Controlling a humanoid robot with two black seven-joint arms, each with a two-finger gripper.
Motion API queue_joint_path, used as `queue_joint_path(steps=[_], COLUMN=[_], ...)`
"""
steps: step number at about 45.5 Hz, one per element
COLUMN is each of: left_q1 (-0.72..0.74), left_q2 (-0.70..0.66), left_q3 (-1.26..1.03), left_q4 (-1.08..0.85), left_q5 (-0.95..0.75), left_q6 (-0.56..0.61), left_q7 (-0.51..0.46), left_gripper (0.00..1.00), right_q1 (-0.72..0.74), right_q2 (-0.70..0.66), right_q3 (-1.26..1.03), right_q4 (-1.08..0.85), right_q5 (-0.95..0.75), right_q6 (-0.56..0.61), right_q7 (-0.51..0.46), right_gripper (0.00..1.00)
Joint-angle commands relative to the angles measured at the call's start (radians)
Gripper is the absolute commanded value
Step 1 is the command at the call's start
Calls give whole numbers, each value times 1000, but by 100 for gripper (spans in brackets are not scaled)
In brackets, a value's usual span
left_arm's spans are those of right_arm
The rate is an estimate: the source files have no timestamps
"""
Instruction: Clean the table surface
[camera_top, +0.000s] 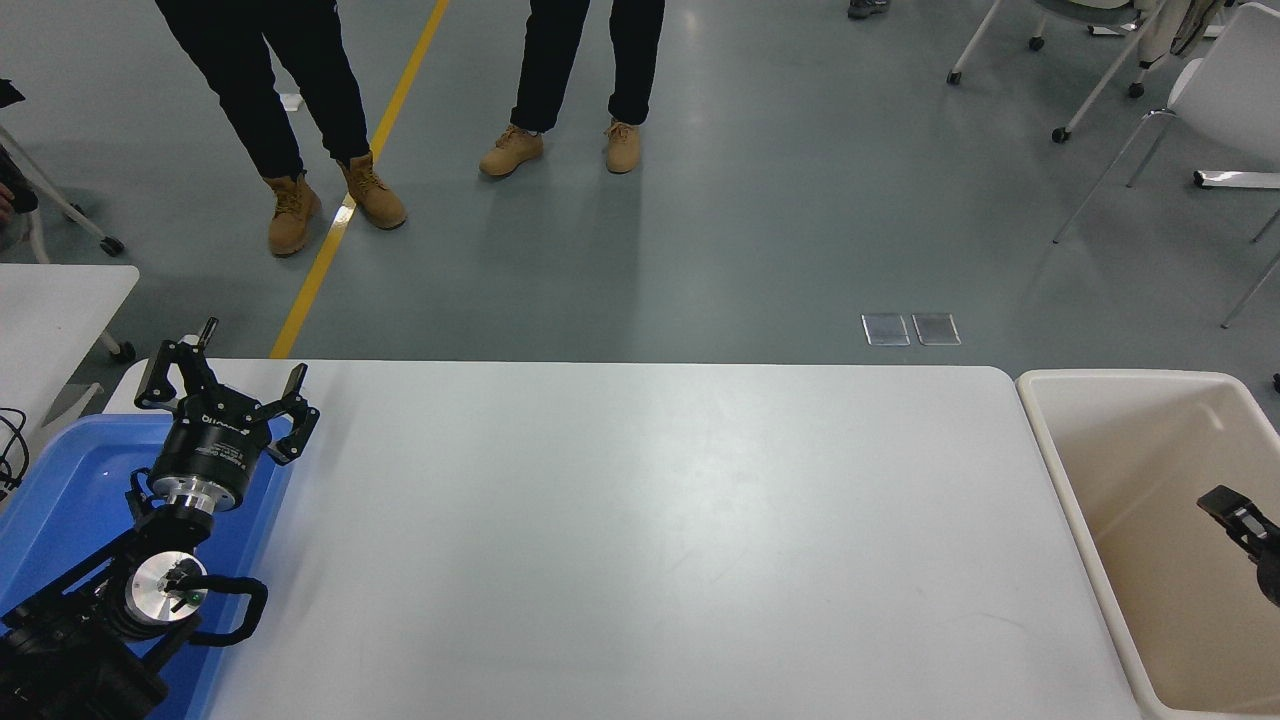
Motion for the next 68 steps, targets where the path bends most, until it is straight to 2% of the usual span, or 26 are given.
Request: queue_joint_path(steps=[1, 12, 22, 36, 54, 68], left_q1=[0, 0, 0, 0, 0, 0], left_q2=[0, 0, 0, 0, 0, 0], left_q3=[0, 0, 0, 0, 0, 0], left_q4=[0, 0, 0, 0, 0, 0], left_q5=[0, 1, 0, 0, 0, 0], left_q6=[0, 0, 0, 0, 0, 0], left_q7=[0, 0, 0, 0, 0, 0], left_gripper=[99, 99, 99, 99, 99, 99], right_q1=[6, 44, 112, 118, 141, 144], right_q2=[-1, -76, -222, -242, -274, -276], right_q3=[59, 337, 424, 660, 817, 889], right_q4=[12, 100, 286, 341, 472, 568], right_q5=[2, 2, 2, 14, 368, 470], right_q6=[-14, -3, -8, 6, -5, -11], right_q7=[4, 6, 3, 0, -39, -53], right_gripper=[96, 98, 98, 98, 98, 99])
